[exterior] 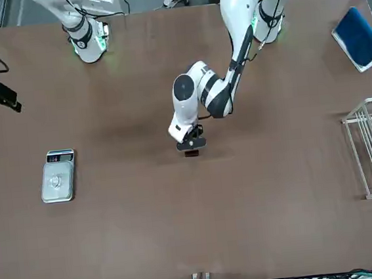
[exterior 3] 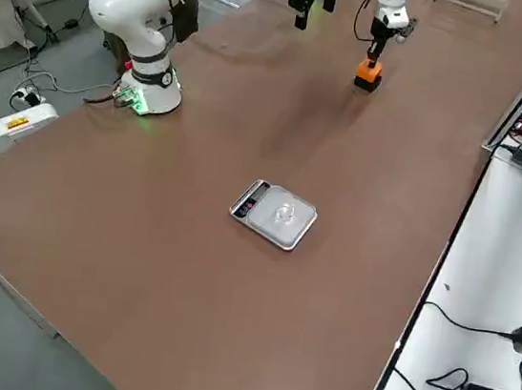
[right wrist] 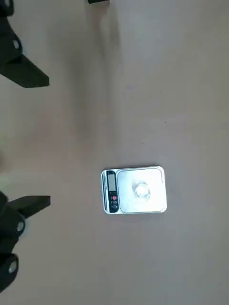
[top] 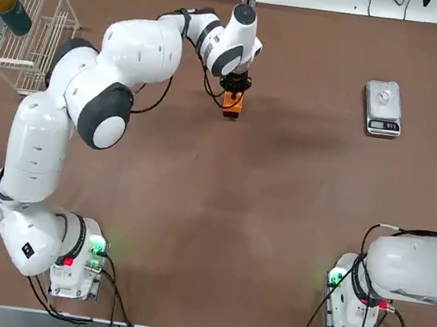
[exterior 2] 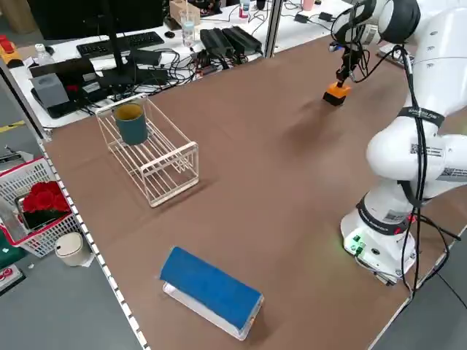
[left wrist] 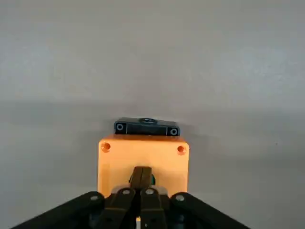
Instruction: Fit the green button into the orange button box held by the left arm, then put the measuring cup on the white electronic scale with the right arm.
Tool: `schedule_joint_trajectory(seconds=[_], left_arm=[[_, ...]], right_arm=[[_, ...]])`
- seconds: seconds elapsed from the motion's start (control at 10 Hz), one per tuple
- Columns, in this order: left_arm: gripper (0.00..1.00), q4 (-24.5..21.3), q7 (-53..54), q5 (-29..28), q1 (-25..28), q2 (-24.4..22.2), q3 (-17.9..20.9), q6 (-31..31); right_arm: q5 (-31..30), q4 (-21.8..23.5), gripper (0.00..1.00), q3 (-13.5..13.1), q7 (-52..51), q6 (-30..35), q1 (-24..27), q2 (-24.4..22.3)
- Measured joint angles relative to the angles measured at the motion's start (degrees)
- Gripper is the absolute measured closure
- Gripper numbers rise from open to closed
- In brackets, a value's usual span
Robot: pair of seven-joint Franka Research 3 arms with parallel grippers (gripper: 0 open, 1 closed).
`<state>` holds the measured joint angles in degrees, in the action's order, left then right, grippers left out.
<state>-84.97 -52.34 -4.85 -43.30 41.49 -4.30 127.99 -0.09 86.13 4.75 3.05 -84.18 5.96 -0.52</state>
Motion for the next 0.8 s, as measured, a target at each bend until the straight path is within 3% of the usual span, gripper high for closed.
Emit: schedule_joint_trajectory(seconds=[0.8], left_arm=[[0.99, 0.01, 0.00, 0.00, 0.31, -0.21, 0.05, 0.08]], right_arm=[[0.05, 0.03, 0.00, -0.56, -0.11, -4.37, -1.87, 0.93]])
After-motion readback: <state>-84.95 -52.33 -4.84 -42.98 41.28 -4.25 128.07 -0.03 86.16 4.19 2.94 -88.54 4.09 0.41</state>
